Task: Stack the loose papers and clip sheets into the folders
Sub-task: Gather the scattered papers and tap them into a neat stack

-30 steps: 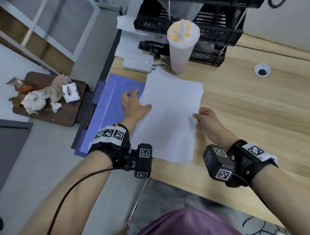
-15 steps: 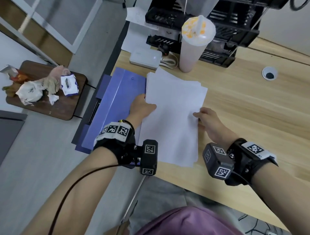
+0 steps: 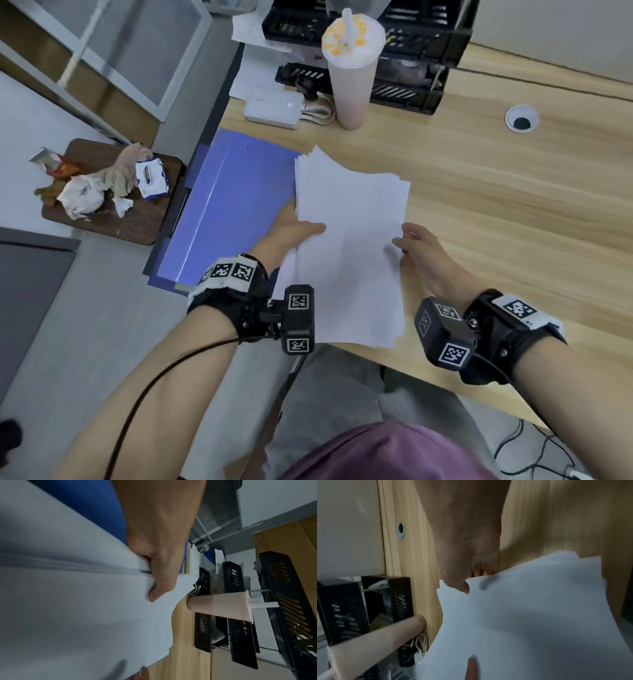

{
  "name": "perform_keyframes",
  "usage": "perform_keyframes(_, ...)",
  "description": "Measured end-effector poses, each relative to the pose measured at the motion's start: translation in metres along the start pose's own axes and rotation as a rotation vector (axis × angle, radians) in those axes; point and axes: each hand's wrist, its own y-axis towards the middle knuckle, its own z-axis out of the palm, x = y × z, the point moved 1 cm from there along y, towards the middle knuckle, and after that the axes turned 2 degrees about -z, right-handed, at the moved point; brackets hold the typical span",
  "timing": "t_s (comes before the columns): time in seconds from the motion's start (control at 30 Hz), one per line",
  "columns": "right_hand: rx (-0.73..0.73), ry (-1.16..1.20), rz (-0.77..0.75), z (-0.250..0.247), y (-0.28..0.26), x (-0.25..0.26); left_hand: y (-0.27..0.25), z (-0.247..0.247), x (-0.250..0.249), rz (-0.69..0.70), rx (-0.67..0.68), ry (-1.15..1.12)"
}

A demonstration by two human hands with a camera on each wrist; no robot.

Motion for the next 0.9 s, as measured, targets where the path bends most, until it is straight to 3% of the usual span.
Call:
perform_keyframes(0.23, -0.073, 0.037, 0.003, -0.084, -0.046, -0.017, -0.038, 0.083, -0.014, -0.028, 0.167, 0.121)
perform_keyframes(0.53, -0.1, 0.22, -0.119, -0.2, -0.103, -0.006, -0.094, 0.193, -0.108, 0.312, 0.486, 0.127)
perform_keyframes(0.63, -0.189, 0.231, -0.244, -0.23, -0.121, 0.03, -0.114, 0.219, -0.148, 0.461, 0.415, 0.055)
perform_keyframes(0.8, -0.39, 0.178, -0.615, -0.25, -0.151, 0.117, -0.136, 0.225, -0.204, 0.713, 0.211, -0.198)
perform_keyframes(0.9, -0.434, 0.165, -0.737, -0.253, -0.17, 0.146, -0.14, 0.229, -0.218, 0.825, 0.193, -0.264)
